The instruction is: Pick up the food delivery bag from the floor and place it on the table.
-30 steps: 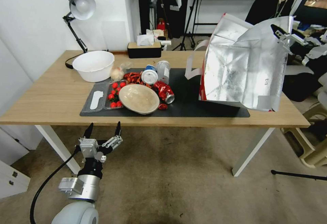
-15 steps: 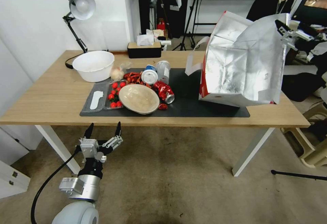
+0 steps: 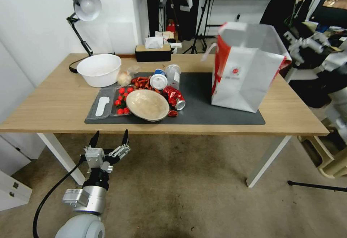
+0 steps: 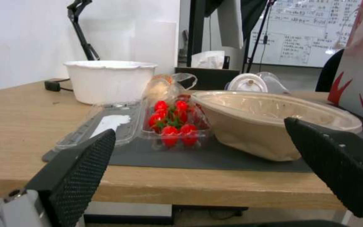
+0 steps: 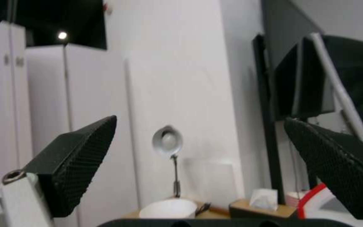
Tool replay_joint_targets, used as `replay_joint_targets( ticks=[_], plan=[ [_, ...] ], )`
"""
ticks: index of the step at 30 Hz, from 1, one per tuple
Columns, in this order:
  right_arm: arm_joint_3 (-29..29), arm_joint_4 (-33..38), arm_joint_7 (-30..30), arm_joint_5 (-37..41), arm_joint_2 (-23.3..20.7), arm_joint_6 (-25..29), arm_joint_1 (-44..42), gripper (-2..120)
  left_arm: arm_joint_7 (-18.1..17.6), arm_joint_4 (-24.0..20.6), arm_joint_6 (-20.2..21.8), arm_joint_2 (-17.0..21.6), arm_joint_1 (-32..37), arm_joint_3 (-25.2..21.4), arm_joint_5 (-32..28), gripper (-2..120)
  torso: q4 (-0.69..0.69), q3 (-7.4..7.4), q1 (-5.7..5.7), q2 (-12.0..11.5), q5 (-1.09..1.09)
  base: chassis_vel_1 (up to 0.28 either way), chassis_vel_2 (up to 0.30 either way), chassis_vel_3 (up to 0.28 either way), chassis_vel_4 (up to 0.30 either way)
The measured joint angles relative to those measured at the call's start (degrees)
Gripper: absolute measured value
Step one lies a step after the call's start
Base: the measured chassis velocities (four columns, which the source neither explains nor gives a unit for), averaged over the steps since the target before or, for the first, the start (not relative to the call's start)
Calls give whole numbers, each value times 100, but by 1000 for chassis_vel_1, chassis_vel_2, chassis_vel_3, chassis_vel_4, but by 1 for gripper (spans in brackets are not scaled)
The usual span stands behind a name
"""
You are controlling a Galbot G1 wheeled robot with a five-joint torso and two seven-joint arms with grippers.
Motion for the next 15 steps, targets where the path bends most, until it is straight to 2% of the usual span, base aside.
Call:
replay_joint_targets(
  ticks=[3, 4, 7, 8, 11, 15],
  plan=[
    [-34, 204, -203, -904, 173, 60, -497, 100, -3, 0, -2, 2, -2, -7, -10, 100, -2, 0, 0, 0, 0, 0, 0, 0, 0],
    [-34, 204, -203, -904, 173, 60, -497, 100, -3, 0, -2, 2, -2, -7, -10, 100, -2, 0, 0, 0, 0, 0, 0, 0, 0],
    [-12, 316, -258, -1959, 447, 169, -1018, 100, -13, 8, -2, 4, -4, -11, -18, 100, -1, 0, 0, 0, 0, 0, 0, 0, 0],
    [-12, 316, -258, -1959, 447, 169, -1018, 100, -13, 8, -2, 4, -4, -11, -18, 100, -1, 0, 0, 0, 0, 0, 0, 0, 0],
    [26, 452, 83, -2913, 785, 250, -1513, 100, -20, 16, -4, 3, -2, -12, -20, 100, -1, 0, 0, 0, 1, 0, 0, 0, 0],
    [31, 482, 193, -3075, 850, 249, -1589, 100, -20, 16, -4, 4, -2, -12, -21, 100, -1, 0, 0, 0, 0, 0, 0, 0, 0]
  ],
)
